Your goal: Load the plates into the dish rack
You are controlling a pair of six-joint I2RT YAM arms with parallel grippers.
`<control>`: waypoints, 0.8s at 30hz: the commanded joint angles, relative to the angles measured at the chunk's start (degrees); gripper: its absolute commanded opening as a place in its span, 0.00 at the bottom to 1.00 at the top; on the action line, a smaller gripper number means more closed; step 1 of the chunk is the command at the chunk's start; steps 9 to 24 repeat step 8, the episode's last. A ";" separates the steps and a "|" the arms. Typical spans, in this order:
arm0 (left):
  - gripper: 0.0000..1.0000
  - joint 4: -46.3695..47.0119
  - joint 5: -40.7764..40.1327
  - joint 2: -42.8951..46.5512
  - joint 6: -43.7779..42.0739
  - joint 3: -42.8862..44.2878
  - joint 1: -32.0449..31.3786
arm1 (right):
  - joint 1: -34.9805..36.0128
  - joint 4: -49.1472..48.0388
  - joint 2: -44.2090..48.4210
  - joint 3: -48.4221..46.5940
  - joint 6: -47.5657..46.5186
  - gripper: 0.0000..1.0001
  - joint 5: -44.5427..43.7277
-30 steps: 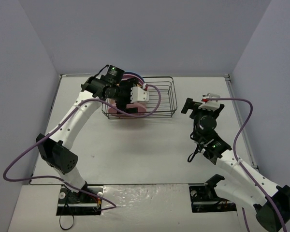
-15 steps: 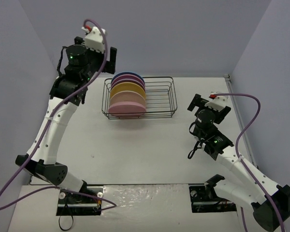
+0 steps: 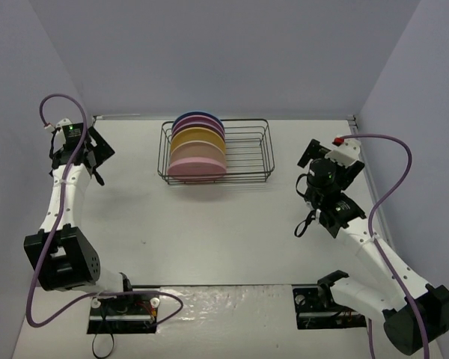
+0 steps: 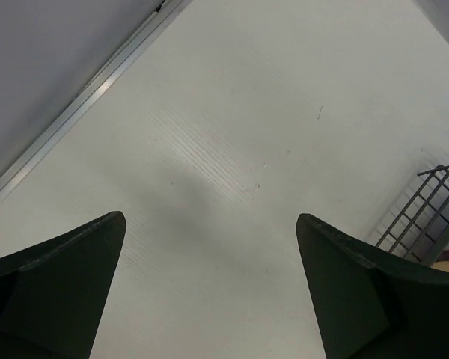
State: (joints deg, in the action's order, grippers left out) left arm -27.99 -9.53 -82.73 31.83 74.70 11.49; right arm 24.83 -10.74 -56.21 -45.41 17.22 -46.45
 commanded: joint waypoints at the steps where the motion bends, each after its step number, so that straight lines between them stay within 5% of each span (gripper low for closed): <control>1: 0.97 1.66 -3.05 6.85 1.92 2.00 -1.29 | -0.06 0.74 -1.67 -3.73 3.23 1.00 0.72; 24: 0.97 3.44 -3.04 10.06 -0.05 -0.46 -1.23 | -0.11 0.92 -0.75 -3.04 3.76 1.00 0.59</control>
